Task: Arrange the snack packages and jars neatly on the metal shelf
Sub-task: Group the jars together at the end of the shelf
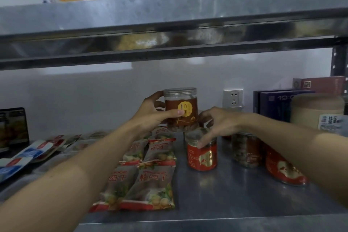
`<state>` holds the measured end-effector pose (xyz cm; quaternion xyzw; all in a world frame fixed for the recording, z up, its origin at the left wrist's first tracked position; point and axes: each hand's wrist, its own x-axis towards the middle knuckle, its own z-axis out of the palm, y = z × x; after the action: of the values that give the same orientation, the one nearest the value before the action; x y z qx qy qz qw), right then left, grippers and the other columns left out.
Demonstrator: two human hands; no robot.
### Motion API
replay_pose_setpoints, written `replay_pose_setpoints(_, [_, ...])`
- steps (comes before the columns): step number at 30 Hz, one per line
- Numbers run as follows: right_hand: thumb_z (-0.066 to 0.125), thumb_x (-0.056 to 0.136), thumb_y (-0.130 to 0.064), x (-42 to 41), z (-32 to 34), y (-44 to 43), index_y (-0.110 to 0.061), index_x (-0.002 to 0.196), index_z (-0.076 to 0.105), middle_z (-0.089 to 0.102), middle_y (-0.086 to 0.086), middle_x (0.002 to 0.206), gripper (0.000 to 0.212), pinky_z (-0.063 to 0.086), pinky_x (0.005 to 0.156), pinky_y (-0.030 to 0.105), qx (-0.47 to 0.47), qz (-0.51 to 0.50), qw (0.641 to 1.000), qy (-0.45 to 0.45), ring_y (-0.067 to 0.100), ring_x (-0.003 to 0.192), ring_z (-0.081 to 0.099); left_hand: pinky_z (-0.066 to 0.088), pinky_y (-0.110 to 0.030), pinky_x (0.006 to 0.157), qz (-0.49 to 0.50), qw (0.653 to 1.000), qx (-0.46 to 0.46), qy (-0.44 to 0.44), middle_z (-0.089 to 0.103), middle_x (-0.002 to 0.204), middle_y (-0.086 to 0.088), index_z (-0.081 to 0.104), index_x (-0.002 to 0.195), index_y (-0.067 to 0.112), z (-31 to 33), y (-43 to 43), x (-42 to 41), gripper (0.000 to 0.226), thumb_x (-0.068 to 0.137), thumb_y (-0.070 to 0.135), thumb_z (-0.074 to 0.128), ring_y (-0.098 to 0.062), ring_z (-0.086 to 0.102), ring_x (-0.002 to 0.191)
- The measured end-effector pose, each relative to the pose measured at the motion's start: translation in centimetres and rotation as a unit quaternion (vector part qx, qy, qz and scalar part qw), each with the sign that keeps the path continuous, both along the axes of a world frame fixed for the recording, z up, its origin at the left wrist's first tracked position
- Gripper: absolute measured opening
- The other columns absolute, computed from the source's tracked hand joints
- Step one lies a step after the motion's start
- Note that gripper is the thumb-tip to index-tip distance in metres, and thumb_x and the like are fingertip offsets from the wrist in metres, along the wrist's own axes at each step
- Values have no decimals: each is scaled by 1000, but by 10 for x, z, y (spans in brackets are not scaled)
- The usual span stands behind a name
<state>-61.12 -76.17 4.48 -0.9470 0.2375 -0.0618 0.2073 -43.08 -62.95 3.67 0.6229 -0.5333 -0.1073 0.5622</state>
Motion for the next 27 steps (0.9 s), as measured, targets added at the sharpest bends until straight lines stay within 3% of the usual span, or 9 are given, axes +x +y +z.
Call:
replay_pose_setpoints(4, [86,65,-41,4,-2,0,-23,135,48,55,-4,135,81,47,90,27,-9,7,1000,16,18,121,53,57,-41,88,1,1000,8,-7,60,123,-5,45,137,28,-4,1,-1,97,51,48,85,-22,59,111])
replay_pose_setpoints(12, [91,53,-42,-6,-5,-12,-25,124,51,56,-4,125,83,50,91,32,-16,-12,998,-63,17,115,54,57,-35,83,-5,1000,6,-3,60,120,-4,45,136,29,-7,5,-3,93,53,44,84,-19,61,107])
replay_pose_setpoints(15, [91,52,-43,-15,1,-18,-26,117,52,57,-4,121,78,51,92,36,-20,-30,994,-100,18,112,55,57,-37,84,-4,1000,-12,14,62,120,-5,48,134,29,-6,5,-1,90,53,44,85,-20,62,106])
replay_pose_setpoints(22, [87,61,-39,-33,22,-29,-25,114,53,56,-2,115,65,50,78,31,-21,-97,967,-233,19,106,54,57,-40,85,-7,999,-23,25,62,119,-6,48,133,28,-3,3,0,90,53,43,85,-22,62,106])
replay_pose_setpoints(27, [86,64,-38,-36,41,-37,-20,123,49,54,2,119,72,50,80,32,-26,-136,946,-294,20,105,54,57,-37,83,-2,1000,-13,21,63,116,-4,48,131,31,-13,-2,-3,87,54,44,88,-21,63,105])
